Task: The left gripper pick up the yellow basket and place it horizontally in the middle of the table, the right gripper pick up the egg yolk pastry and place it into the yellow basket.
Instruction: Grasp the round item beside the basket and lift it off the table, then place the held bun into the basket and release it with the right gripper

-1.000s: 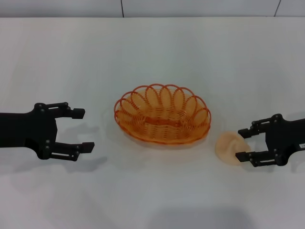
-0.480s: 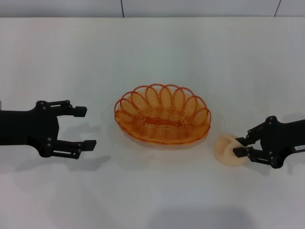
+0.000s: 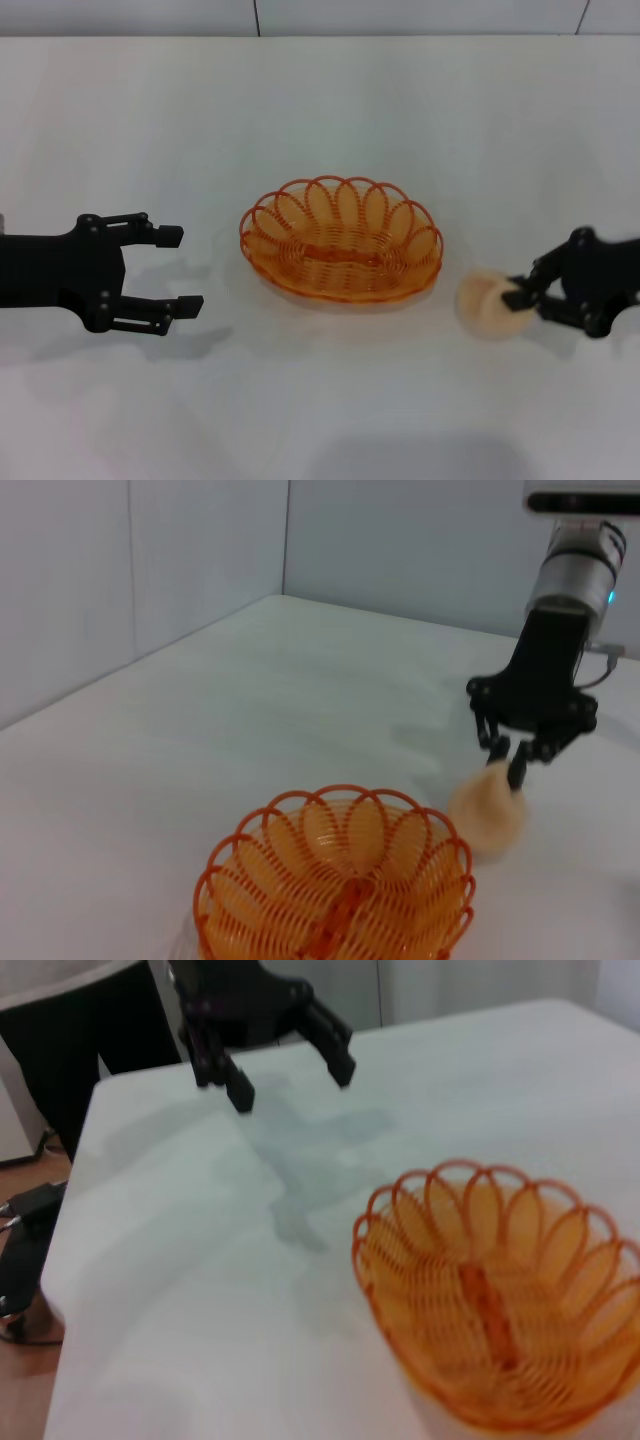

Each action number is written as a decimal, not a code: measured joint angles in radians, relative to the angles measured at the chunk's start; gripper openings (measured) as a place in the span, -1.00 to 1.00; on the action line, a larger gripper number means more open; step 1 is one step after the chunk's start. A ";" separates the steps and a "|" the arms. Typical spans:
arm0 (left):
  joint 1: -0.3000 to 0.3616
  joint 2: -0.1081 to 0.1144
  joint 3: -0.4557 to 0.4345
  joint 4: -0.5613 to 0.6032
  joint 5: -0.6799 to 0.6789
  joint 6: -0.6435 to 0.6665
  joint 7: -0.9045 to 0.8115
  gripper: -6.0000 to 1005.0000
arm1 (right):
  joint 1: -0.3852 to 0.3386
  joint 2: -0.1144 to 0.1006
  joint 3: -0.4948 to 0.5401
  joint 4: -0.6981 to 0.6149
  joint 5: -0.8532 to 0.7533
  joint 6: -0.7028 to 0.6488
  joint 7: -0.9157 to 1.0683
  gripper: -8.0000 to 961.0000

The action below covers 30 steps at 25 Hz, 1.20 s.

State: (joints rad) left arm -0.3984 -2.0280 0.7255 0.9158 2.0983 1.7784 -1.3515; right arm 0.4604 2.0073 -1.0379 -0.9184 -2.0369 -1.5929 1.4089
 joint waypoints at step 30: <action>-0.018 -0.010 0.010 0.018 0.011 -0.002 0.009 0.76 | 0.122 0.016 -0.318 -0.019 0.363 0.324 0.033 -0.87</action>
State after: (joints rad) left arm -0.4164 -2.0384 0.7360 0.9341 2.1092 1.7761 -1.3423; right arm 0.5821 2.0231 -1.3563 -0.9372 -1.6742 -1.2689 1.4423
